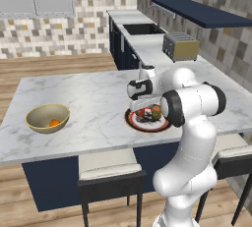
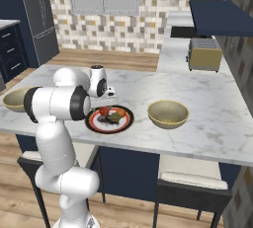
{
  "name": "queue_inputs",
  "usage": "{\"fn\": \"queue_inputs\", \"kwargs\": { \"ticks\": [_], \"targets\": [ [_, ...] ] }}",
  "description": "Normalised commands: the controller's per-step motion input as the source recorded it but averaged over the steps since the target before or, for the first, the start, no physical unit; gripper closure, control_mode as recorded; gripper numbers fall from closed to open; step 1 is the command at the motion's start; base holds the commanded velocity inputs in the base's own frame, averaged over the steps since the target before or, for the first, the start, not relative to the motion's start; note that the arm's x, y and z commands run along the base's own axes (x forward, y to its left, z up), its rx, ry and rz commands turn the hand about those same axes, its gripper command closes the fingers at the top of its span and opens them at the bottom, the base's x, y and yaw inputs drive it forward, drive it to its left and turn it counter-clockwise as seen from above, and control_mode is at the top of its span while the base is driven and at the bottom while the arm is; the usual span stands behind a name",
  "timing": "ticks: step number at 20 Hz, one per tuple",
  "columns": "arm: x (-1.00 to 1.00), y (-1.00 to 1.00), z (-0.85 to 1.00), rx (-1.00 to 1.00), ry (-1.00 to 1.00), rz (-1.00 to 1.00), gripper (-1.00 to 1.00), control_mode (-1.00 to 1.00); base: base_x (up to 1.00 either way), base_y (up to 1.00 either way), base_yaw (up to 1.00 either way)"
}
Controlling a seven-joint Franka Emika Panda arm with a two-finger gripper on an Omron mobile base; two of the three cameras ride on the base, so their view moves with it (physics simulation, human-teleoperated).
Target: Take the fruits from the plate on the dining counter and place two fruits in each bowl.
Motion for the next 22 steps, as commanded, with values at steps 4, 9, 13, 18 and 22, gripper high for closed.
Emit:
{"fn": "queue_inputs", "kwargs": {
  "ticks": [4, 9, 13, 18, 22],
  "targets": [
    [0.47, 0.01, -0.21, 0.00, 0.00, 0.03, -1.00, -1.00, 0.00, 0.00, 0.00],
    [0.46, 0.02, -0.27, 0.00, 0.01, 0.03, -1.00, -1.00, 0.00, 0.00, 0.00],
    [0.40, 0.08, -0.21, 0.00, 0.00, 0.04, -1.00, -1.00, 0.00, 0.00, 0.00],
    [-0.16, 0.00, -0.16, 0.00, 0.05, -0.01, -1.00, -1.00, 0.00, 0.00, 0.00],
    [-0.24, 0.00, -0.20, 0.00, 0.03, -0.04, -1.00, -1.00, 0.00, 0.00, 0.00]
  ]
}}
